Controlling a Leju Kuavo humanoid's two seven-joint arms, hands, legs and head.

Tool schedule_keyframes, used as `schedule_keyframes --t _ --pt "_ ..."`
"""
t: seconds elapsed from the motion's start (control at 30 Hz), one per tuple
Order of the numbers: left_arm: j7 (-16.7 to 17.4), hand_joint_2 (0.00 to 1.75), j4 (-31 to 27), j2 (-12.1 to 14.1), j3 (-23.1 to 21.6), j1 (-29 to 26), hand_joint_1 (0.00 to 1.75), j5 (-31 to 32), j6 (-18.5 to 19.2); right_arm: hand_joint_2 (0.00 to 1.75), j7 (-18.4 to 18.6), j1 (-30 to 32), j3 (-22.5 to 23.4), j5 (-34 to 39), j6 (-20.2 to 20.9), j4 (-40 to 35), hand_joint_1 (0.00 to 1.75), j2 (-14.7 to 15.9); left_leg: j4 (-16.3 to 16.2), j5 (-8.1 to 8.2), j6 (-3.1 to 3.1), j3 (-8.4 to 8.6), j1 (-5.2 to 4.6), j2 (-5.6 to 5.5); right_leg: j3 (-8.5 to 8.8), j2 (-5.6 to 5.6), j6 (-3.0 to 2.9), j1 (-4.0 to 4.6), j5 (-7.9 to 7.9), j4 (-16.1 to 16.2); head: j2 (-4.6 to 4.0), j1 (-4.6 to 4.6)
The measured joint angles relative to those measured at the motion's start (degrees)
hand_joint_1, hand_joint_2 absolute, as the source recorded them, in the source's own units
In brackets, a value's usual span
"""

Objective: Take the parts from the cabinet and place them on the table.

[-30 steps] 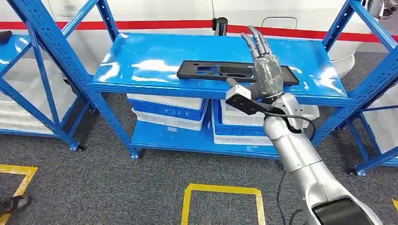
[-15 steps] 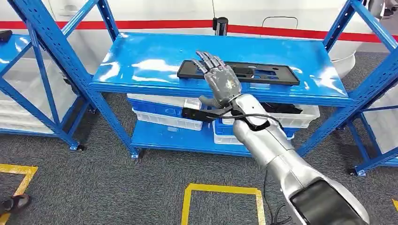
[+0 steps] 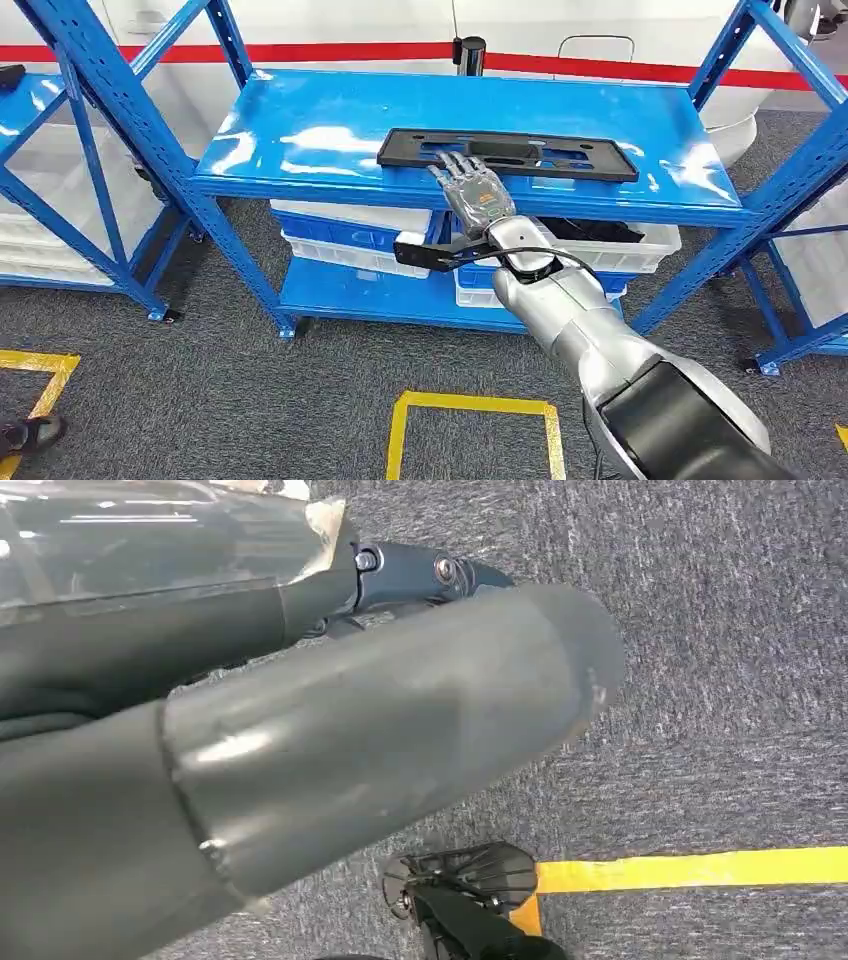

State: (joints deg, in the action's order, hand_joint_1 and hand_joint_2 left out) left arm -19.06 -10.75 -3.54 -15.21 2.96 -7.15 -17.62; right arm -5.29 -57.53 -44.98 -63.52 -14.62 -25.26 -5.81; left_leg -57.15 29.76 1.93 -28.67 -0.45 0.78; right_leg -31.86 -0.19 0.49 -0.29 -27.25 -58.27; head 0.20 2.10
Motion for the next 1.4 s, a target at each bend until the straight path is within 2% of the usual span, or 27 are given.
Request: schedule_keyframes --t 0.27,0.4,0.43,0.53,0.57,0.6,0.63,0.67,0.73,0.77,0.8,0.83,0.87,0.9,0.93,0.97,1.0,1.03,1.07,1.13,1.17,1.23,1.27,1.3,1.33,1.37,1.4 --pt "1.62 0.00 0.02 0.07 0.15 -0.01 0.00 -0.20 0.59 1.75 2.54 -0.74 -0.06 0.28 0.37 2.84 0.00 0.13 0.00 0.00 0.00 0.03 0.00 0.01 0.00 0.00 0.00 0.00 0.00 0.00 0.00 -0.02" --pt "3.80 0.00 0.11 0.11 0.15 -0.01 0.00 -0.13 0.96 1.75 2.84 -1.06 0.02 0.13 -0.09 3.58 0.00 0.50 -0.03 0.01 0.00 0.01 -0.01 0.01 0.00 0.00 0.01 -0.03 0.02 0.01 0.00 -0.02" --pt "4.04 0.00 0.13 0.26 0.18 0.00 0.00 -0.11 1.24 1.75 2.84 -1.24 0.09 0.11 -0.13 3.69 0.00 0.55 -0.57 0.13 0.20 -0.21 -0.10 -0.05 -0.06 0.01 0.35 -0.39 0.22 0.11 0.00 0.00" --pt "4.11 0.00 0.22 0.48 0.15 0.01 0.00 0.15 1.18 1.75 3.19 -1.73 0.39 -0.13 -0.18 3.95 0.00 0.68 -0.53 0.12 0.37 -0.36 -0.13 -0.05 -0.14 0.02 0.51 -0.38 0.33 0.21 0.00 0.07" --pt "4.11 0.00 0.22 0.52 0.15 0.02 0.00 0.33 0.98 1.75 3.21 -2.16 0.59 -0.15 -0.18 4.00 0.00 0.77 -0.19 -0.08 0.64 -0.32 -0.21 -0.04 -0.07 0.03 0.78 -0.32 0.50 0.50 0.00 0.00" --pt "4.11 0.00 0.22 0.52 0.15 0.13 0.00 0.37 0.92 1.75 3.19 -2.57 0.79 -0.13 -0.18 3.98 0.00 0.85 1.02 -0.73 1.20 0.21 0.15 0.06 0.09 0.04 0.97 0.07 0.56 0.76 0.00 0.04" --pt "4.11 0.00 0.24 0.52 0.15 0.14 0.00 0.37 0.92 1.75 3.17 -2.91 1.07 -0.13 -0.20 4.04 0.00 1.29 2.00 -1.05 1.32 0.80 0.60 0.29 -0.82 0.04 0.96 -0.09 0.08 -0.18 0.00 -0.07" --pt "4.11 0.00 0.24 0.48 0.15 0.18 0.00 0.44 0.94 1.75 3.04 -3.34 1.31 -0.13 -0.20 4.06 0.00 1.44 2.33 -1.25 1.63 0.84 0.77 0.25 -2.32 0.11 0.89 -0.04 -0.85 -2.77 0.00 -0.17" --pt "4.11 0.00 0.24 0.55 0.15 0.20 0.00 0.55 0.85 1.75 2.78 -3.64 1.66 -0.13 -0.24 4.15 0.00 2.06 2.33 -1.10 1.57 0.87 0.96 0.33 -7.72 0.16 0.98 -0.39 -3.59 -12.49 0.00 -0.22" --pt "4.11 0.00 0.24 0.57 0.13 0.20 0.00 0.57 0.77 1.75 2.78 -3.52 1.77 -0.13 -0.26 4.28 0.00 2.44 2.33 -0.90 1.48 0.96 1.04 0.24 -10.48 0.15 1.33 -0.62 -4.39 -16.92 0.00 -0.26" --pt "4.11 0.00 0.24 0.55 0.13 0.16 0.00 0.61 0.72 1.75 2.73 -3.40 1.84 -0.13 -0.26 4.37 0.00 2.62 2.31 -0.70 1.23 1.20 1.18 0.07 -11.79 0.14 1.86 -0.89 -3.89 -17.98 0.00 -0.26" --pt "4.11 0.00 0.24 0.52 0.11 0.10 0.00 0.68 0.70 1.75 2.73 -3.35 1.86 -0.13 -0.26 4.46 0.00 2.78 2.29 -0.37 0.93 1.58 1.43 0.02 -11.57 0.13 2.63 -1.18 -2.26 -16.32 0.00 -0.24" --pt "4.11 0.00 0.24 0.48 0.09 0.09 0.00 0.72 0.70 1.75 2.73 -3.37 1.92 -0.13 -0.28 4.54 0.00 3.02 2.23 0.10 0.46 2.18 1.73 -0.07 -9.97 0.10 3.61 -1.44 0.49 -11.81 0.00 -0.28" --pt "4.09 0.00 0.24 0.46 0.09 0.08 0.00 0.70 0.76 1.75 2.73 -3.40 2.01 -0.18 -0.28 4.54 0.00 3.15 2.19 0.78 -0.13 3.04 2.09 -0.07 -7.33 -0.07 4.60 -1.73 3.77 -5.45 0.00 -0.31" --pt "4.04 0.00 0.24 0.50 0.09 0.09 0.00 0.70 0.87 1.75 2.75 -3.42 2.08 -0.28 -0.31 4.61 0.00 3.32 2.13 1.44 -0.63 3.52 2.17 -0.03 -5.63 -0.58 5.17 -2.06 5.79 -0.69 0.00 -0.50" --pt "4.04 0.00 0.37 0.83 0.11 0.17 0.00 0.70 0.87 1.75 2.75 -3.50 2.08 -0.31 -0.33 4.81 0.00 3.56 1.91 2.10 -1.38 3.00 1.61 0.02 -4.32 -0.68 4.79 -1.39 4.54 -0.57 -0.02 -0.81" --pt "4.00 0.00 0.39 0.76 0.09 0.46 0.00 0.72 0.85 1.75 2.73 -3.57 2.10 -0.44 -0.42 4.81 0.00 3.21 1.83 2.34 -1.56 3.02 1.70 0.10 -4.37 -0.34 3.19 -1.50 3.89 -0.18 0.00 -0.52" --pt "4.00 0.00 0.37 0.70 0.09 0.50 0.00 0.70 0.76 1.75 2.75 -3.42 2.23 -0.48 -0.44 4.83 0.00 3.37 2.03 2.40 -1.69 3.35 1.68 0.14 -4.54 -0.28 2.46 -1.25 3.50 -0.32 0.00 -0.06" --pt "4.00 0.00 0.37 0.63 0.09 0.54 0.00 0.70 0.68 1.75 2.78 -3.44 2.36 -0.50 -0.44 4.87 0.00 3.63 2.44 2.58 -1.95 3.42 1.80 0.13 -4.57 -0.18 1.74 -1.15 3.02 -0.66 0.00 -0.20" --pt "4.04 0.00 0.33 0.63 0.11 0.59 0.00 0.70 0.61 1.75 2.75 -3.88 2.51 -0.63 -0.48 4.76 0.00 3.60 1.52 3.42 -2.40 3.82 2.18 0.16 -3.78 0.55 0.67 -1.49 2.31 -0.57 0.00 0.06" --pt "4.02 0.00 0.35 0.63 0.11 0.68 0.00 0.70 0.55 1.75 2.73 -4.19 2.51 -0.63 -0.48 4.78 0.00 3.48 -1.73 4.22 -2.53 2.13 2.23 -0.18 -3.38 0.61 0.15 -1.45 1.94 -0.57 0.00 0.13" --pt "4.02 0.00 0.37 0.66 0.11 0.72 0.00 0.63 0.50 1.75 2.69 -4.27 2.51 -0.63 -0.48 4.78 0.00 3.32 -11.67 7.43 -2.81 -4.63 2.12 -0.29 -2.78 0.80 -0.78 -1.11 1.21 -0.55 0.00 0.24" --pt "4.04 0.00 0.37 0.63 0.11 0.68 0.00 0.61 0.50 1.75 2.69 -4.01 2.51 -0.63 -0.48 4.83 0.00 3.30 -16.03 8.18 -2.73 -8.26 2.12 -0.29 -2.36 0.90 -1.05 -0.87 0.74 -0.55 0.00 0.24" --pt "4.04 0.00 0.39 0.61 0.11 0.57 0.00 0.61 0.50 1.75 2.62 -3.71 2.49 -0.68 -0.48 4.87 0.00 3.30 -18.06 7.42 -2.43 -10.91 2.06 -0.30 -1.76 1.06 -1.12 -0.57 0.21 -0.55 0.00 0.20" --pt "4.04 0.00 0.42 0.61 0.11 0.35 0.00 0.61 0.48 1.75 2.62 -3.50 2.49 -0.68 -0.48 4.87 0.00 3.30 -17.24 4.84 -1.93 -12.09 1.86 -0.30 -1.04 1.22 -1.21 -0.34 -0.32 -0.53 0.00 0.22" --pt "4.04 0.00 0.44 0.61 0.11 0.20 0.00 0.59 0.46 1.75 2.62 -3.45 2.51 -0.72 -0.48 4.94 0.00 3.30 -13.98 0.99 -1.22 -12.03 1.53 -0.38 -0.11 1.37 -1.26 -0.06 -0.93 -0.49 0.00 0.22" --pt "4.04 0.00 0.46 0.63 0.11 0.13 0.00 0.59 0.46 1.75 2.62 -3.47 2.51 -0.77 -0.46 4.96 0.00 3.24 -9.32 -3.28 -0.19 -11.10 1.04 -0.47 0.82 1.42 -1.30 0.28 -1.51 -0.37 0.00 0.24"
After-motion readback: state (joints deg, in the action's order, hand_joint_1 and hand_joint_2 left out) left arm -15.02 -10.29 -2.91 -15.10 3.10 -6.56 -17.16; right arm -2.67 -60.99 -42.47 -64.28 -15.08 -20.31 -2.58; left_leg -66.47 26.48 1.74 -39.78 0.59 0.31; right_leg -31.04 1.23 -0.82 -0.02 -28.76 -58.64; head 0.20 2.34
